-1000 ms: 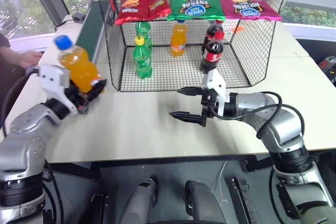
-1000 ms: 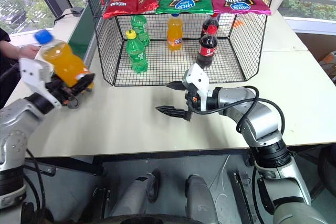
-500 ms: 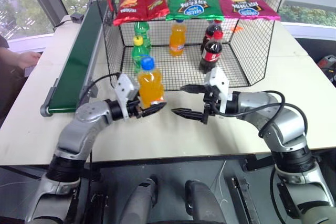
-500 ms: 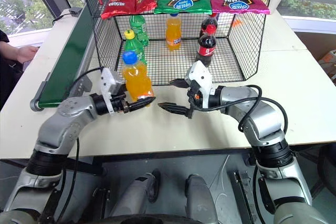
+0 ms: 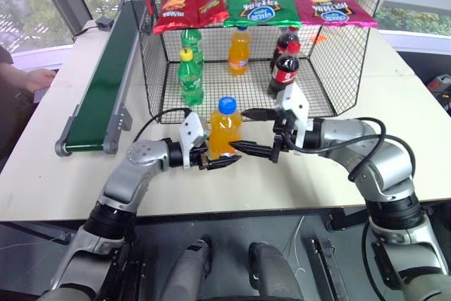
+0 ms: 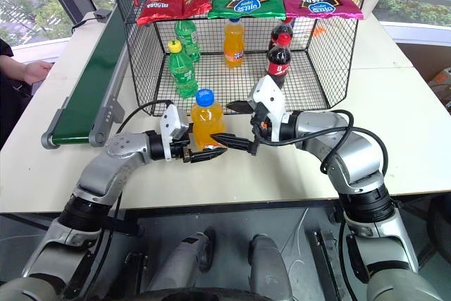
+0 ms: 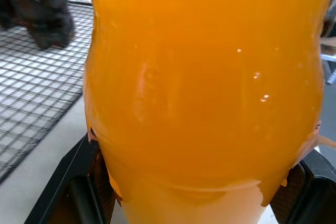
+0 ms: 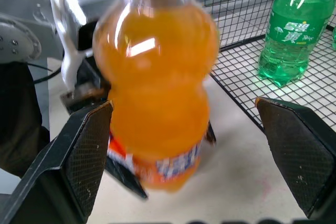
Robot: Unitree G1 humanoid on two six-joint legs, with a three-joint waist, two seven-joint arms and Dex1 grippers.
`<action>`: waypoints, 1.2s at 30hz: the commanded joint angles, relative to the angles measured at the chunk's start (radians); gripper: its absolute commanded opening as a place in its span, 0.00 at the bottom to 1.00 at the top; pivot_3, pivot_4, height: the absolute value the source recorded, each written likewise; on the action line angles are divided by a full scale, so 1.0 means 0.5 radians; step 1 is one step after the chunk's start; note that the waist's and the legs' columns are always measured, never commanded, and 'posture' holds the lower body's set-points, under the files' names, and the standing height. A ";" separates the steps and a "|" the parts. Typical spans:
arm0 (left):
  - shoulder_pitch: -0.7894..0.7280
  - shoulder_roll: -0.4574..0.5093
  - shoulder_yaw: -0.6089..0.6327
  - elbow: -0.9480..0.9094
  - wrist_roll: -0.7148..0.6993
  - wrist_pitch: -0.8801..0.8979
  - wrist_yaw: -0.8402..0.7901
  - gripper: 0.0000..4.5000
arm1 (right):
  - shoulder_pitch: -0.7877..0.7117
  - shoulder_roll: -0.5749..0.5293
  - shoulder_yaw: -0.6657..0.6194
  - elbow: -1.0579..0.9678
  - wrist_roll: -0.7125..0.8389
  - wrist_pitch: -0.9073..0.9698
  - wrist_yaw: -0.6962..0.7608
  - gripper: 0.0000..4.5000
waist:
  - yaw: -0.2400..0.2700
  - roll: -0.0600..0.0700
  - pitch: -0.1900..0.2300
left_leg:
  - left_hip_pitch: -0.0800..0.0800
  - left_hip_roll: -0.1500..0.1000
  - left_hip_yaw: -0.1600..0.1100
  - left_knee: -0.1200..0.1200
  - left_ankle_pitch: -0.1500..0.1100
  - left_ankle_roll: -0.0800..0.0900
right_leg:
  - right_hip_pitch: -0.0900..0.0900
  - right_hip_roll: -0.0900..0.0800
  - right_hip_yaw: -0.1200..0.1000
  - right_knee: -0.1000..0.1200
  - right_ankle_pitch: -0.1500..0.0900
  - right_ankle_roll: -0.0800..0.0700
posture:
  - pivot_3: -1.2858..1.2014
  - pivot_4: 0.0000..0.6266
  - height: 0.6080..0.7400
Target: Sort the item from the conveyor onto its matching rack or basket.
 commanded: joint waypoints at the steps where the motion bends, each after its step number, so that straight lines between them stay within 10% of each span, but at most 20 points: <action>1: -0.052 -0.027 0.007 -0.048 0.013 -0.098 -0.020 0.66 | -0.071 0.014 -0.033 -0.090 0.037 -0.007 -0.013 1.00 | -0.001 0.000 0.000 | 0.000 0.000 0.000 0.000 0.000 0.000 | 0.000 0.000 0.000 0.000 0.000 0.000 | 0.52 0.24 0.98; 11: -0.065 -0.104 -0.008 -0.048 0.053 -0.099 -0.013 0.66 | -0.116 0.058 -0.043 -0.082 0.062 0.012 -0.064 1.00 | -0.001 0.000 0.000 | 0.000 0.000 0.000 0.001 0.000 0.000 | 0.000 0.000 0.000 0.001 0.000 0.000 | 0.52 0.24 0.98; 17: -0.093 -0.132 0.003 -0.037 0.057 -0.094 0.014 0.66 | -0.128 0.086 -0.054 -0.070 0.069 0.016 -0.084 0.48 | -0.001 0.000 0.000 | 0.001 0.000 0.000 0.003 0.000 0.000 | 0.001 0.001 0.000 0.004 0.000 0.000 | 0.52 0.24 0.98; 24: -0.097 -0.120 -0.001 -0.033 0.086 0.016 0.080 0.66 | -0.141 0.093 -0.054 -0.070 0.071 0.021 -0.108 0.48 | -0.001 0.000 0.000 | 0.001 -0.001 0.000 0.003 0.001 0.002 | 0.001 0.002 0.000 0.004 0.000 0.001 | 0.52 0.24 0.98; 27: -0.098 -0.129 0.004 -0.032 0.082 0.034 0.091 0.99 | -0.143 0.093 -0.054 -0.068 0.068 0.023 -0.121 0.48 | -0.001 0.000 0.000 | 0.001 -0.001 0.000 0.003 0.001 0.002 | 0.001 0.002 0.000 0.004 0.000 0.001 | 0.52 0.24 0.98; 36: -0.034 -0.087 0.023 -0.090 0.128 0.091 0.183 0.99 | -0.159 0.114 -0.067 -0.036 0.028 0.011 -0.229 0.48 | -0.001 0.000 0.000 | 0.002 -0.001 0.000 0.004 0.002 0.004 | 0.001 0.002 0.000 0.006 0.001 0.001 | 0.52 0.24 0.98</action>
